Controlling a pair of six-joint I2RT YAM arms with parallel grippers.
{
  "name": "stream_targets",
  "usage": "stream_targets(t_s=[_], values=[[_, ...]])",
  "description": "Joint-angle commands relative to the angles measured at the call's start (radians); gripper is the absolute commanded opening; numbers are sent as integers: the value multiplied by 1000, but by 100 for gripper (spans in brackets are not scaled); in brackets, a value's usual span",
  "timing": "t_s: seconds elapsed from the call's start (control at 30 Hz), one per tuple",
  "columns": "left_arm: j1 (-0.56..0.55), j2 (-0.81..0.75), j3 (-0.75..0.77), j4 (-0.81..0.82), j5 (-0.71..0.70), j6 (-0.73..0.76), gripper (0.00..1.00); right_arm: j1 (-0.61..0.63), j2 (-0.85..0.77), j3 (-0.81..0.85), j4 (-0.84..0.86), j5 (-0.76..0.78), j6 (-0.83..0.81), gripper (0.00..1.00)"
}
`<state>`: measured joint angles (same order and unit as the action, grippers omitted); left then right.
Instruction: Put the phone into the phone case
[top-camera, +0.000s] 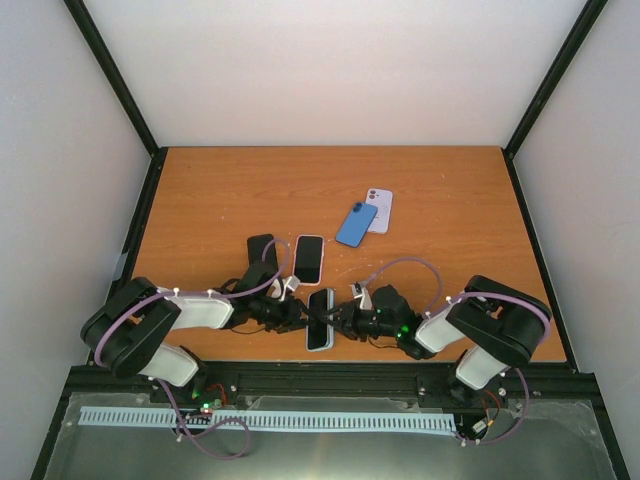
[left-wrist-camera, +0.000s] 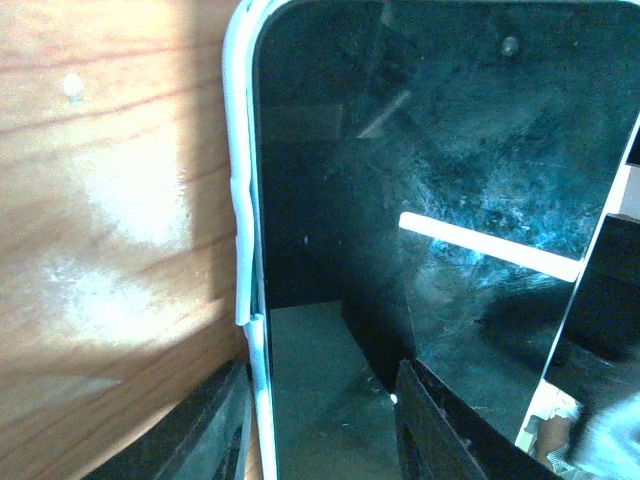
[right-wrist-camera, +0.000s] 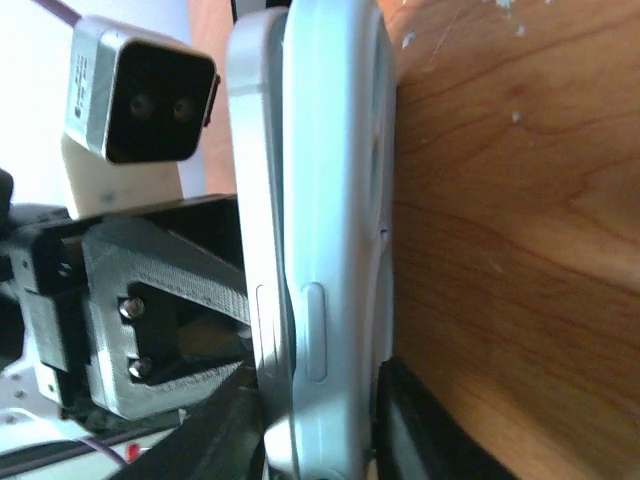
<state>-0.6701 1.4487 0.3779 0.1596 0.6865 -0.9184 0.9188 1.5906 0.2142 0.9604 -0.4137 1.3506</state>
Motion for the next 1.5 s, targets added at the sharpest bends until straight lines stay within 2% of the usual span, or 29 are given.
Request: stream_targets(t_s=[0.0, 0.13, 0.2, 0.3, 0.4, 0.47, 0.57, 0.77, 0.87, 0.97, 1.07, 1.17, 1.27, 1.37, 1.47], values=[[-12, -6, 22, -62, -52, 31, 41, 15, -22, 27, 8, -3, -34, 25], [-12, -4, 17, -51, -49, 31, 42, 15, -74, 27, -124, 51, -58, 8], [-13, 9, 16, -47, -49, 31, 42, 15, -113, 36, -217, 82, -83, 3], [-12, 18, 6, -27, -43, 20, 42, 15, -156, 81, -352, 104, -134, 6], [-12, 15, 1, -16, -44, 14, 42, 15, -170, 92, -387, 104, -142, 25], [-11, 15, 1, -13, -43, 10, 42, 15, -176, 97, -405, 112, -148, 31], [-12, 17, 1, -4, -38, 5, 42, 15, -183, 113, -447, 125, -166, 26], [-13, 20, 12, -6, -32, -4, 42, 15, -224, 128, -510, 148, -196, 6], [-7, -46, 8, -11, -37, -25, 45, 15, -291, 124, -524, 162, -223, 4], [5, -157, -13, 49, 21, -53, 57, 15, -403, 102, -497, 161, -237, 4], [8, -273, -9, 44, 26, -61, 63, 15, -537, 91, -508, 163, -257, 4], [10, -354, -15, 84, 55, -84, 65, 15, -671, 76, -498, 168, -258, 4], [11, -413, -43, 222, 103, -148, 56, 15, -752, 78, -478, 147, -267, 4], [10, -460, -73, 358, 135, -211, 39, 15, -797, 85, -484, 123, -274, 5], [10, -485, -82, 427, 153, -241, 25, 15, -814, 90, -505, 123, -269, 8]])
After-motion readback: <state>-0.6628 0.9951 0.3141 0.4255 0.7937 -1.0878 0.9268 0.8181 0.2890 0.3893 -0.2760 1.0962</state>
